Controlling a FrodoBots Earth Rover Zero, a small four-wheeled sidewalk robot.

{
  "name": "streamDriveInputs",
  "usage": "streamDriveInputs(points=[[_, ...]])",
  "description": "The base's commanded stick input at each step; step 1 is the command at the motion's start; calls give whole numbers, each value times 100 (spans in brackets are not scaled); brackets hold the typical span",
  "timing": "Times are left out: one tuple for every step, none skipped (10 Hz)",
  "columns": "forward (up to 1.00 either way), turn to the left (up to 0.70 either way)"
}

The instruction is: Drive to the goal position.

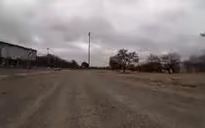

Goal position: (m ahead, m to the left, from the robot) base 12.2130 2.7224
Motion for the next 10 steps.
streamDriveInputs(points=[[50,-1],[50,-1],[50,-1],[50,-1],[50,-1],[50,-1],[50,-1],[50,-1],[50,-1],[50,-1]])
